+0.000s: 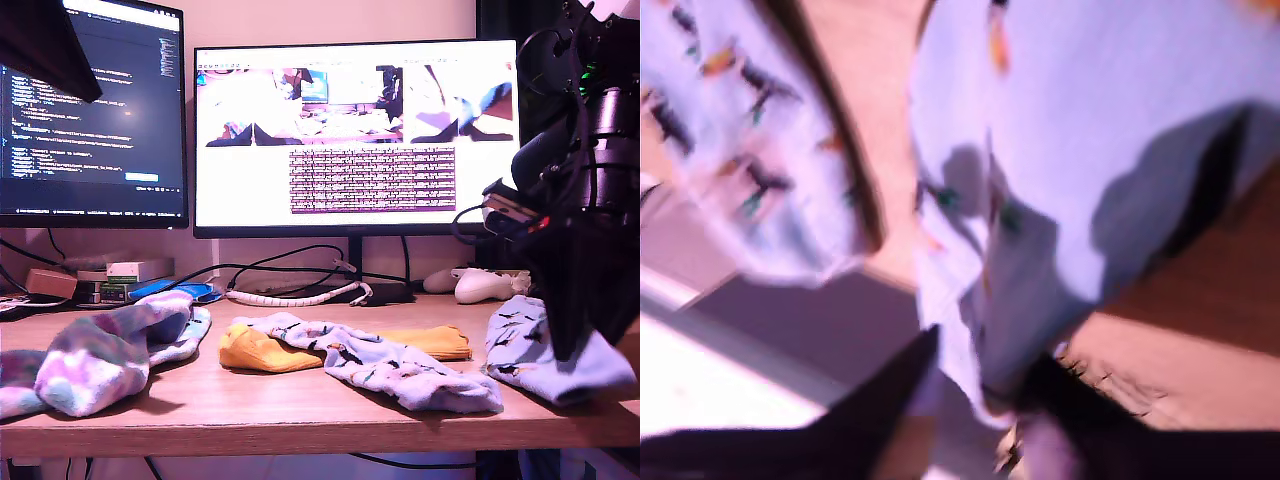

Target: Pair up the socks based on colour and pattern, by placing them on top of one another

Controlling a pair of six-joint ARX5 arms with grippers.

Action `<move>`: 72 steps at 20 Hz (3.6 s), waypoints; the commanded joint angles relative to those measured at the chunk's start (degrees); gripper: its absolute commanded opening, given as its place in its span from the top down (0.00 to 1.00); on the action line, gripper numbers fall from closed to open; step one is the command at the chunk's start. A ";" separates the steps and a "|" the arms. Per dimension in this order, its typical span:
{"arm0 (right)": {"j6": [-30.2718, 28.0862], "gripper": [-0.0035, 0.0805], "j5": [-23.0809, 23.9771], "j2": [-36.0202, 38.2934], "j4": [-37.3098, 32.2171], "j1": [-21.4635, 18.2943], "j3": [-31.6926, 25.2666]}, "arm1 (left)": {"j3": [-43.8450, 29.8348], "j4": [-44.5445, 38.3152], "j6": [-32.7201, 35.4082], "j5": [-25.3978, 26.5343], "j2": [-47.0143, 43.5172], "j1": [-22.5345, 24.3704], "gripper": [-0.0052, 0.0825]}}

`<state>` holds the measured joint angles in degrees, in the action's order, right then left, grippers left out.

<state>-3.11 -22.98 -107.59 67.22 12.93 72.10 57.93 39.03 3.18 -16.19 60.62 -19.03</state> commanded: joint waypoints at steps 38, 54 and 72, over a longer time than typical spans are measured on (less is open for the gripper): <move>12.33 0.97 13.20 -6.99 -42.95 10.32 -1.11 | -1.03 -1.07 -0.13 -0.28 0.90 0.00 0.96; 11.43 0.87 18.47 4.33 -35.63 6.21 1.22 | -1.03 2.01 -0.11 -0.33 0.90 0.00 0.96; -8.59 0.97 14.91 31.74 -44.74 6.73 -21.18 | -3.34 -1.36 5.33 -1.16 0.87 0.00 0.96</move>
<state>-9.21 -7.14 -77.06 23.31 19.22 53.54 57.17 38.54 7.92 -16.88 60.99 -19.03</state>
